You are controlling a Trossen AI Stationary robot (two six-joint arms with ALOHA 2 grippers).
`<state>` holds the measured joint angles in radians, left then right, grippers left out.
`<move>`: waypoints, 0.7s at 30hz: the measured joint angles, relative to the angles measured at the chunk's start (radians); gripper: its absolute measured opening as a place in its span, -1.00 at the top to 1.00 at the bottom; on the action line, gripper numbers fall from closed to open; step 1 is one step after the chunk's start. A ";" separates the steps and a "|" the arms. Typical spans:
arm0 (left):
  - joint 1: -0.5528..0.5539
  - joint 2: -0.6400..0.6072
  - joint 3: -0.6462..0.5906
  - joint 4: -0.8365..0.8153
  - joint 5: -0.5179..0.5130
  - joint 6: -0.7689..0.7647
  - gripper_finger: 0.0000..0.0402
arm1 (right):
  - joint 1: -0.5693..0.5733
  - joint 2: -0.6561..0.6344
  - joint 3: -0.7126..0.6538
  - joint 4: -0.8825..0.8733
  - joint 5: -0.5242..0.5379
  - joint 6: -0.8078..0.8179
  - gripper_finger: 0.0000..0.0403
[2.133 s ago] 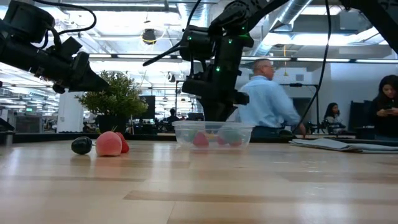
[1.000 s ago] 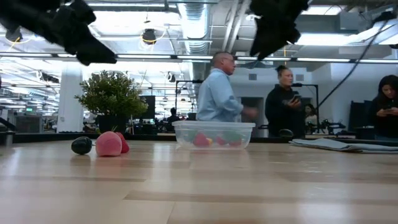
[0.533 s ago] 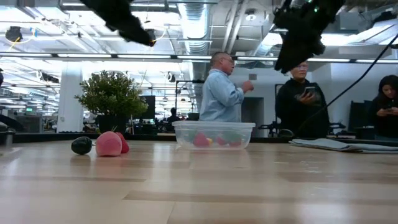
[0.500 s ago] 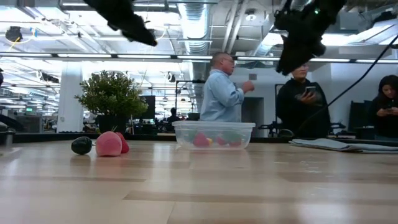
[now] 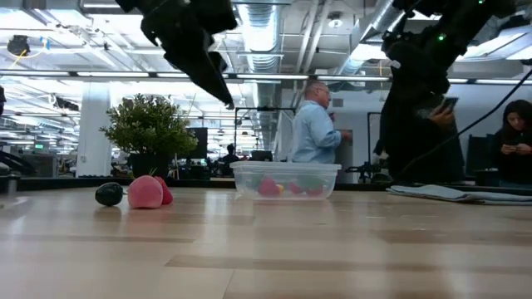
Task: Pick and placing Produce into tupperware
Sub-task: Put the strawberry into the transparent bin
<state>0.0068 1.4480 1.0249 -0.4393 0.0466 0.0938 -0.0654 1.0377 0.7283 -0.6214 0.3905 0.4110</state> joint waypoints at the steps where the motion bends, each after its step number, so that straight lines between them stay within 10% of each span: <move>1: -0.006 0.017 0.005 -0.002 0.011 -0.001 -0.17 | 0.000 -0.005 -0.005 0.014 0.000 0.003 -0.14; 21: -0.043 0.092 0.040 -0.259 -0.004 -0.035 -0.46 | -0.009 0.031 -0.015 0.092 0.000 0.008 -0.14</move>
<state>-0.0364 1.5402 1.0644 -0.6983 0.0426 0.0588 -0.0746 1.0687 0.7132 -0.5293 0.3908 0.4187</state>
